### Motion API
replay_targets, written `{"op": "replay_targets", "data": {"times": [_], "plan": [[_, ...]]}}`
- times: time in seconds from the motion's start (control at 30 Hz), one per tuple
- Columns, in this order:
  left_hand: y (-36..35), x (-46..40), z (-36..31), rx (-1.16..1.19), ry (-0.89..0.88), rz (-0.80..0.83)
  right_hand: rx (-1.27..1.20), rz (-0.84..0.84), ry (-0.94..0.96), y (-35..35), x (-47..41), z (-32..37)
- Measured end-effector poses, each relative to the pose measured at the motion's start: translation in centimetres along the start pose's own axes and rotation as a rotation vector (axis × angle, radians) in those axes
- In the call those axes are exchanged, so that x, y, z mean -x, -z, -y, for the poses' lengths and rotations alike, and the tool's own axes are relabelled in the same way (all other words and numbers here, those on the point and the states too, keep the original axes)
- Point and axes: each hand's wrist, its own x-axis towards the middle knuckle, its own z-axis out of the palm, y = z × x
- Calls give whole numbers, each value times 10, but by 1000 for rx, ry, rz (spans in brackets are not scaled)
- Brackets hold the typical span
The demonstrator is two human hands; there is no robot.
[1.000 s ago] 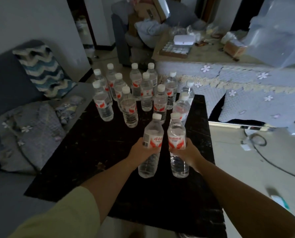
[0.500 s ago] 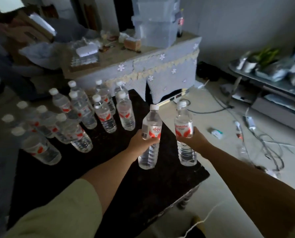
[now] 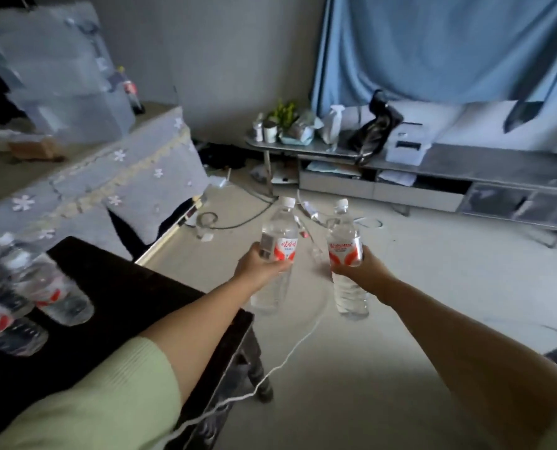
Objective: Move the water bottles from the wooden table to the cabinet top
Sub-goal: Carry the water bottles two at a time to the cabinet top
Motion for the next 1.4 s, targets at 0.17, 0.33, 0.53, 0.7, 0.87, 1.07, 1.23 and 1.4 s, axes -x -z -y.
{"op": "replay_targets", "data": {"times": [0.17,0.33,0.53,0.7,0.87,1.07,1.23,1.4], "plan": [[-101,-2,-67,10,-86,138,-2,-129,-79,107,21,-51],[-204,11,-109,19,-99,323,6,-228,-155,195,44,-105],[-297,18,-139,-3,-94,484,-63,-352,-238,268,68,-160],[-355,3,-168,-83,-130,599,-124,-411,-298,306,70,-196],[-408,-29,-206,-136,-186,709,-169,-471,-334,344,49,-211],[-462,-78,-265,-161,-249,769,-176,-544,-310,403,5,-215],[-516,-107,-300,-180,-264,809,-203,-593,-328,443,-20,-232],[-578,-117,-320,-219,-279,898,-208,-568,-340,490,-41,-263]]}}
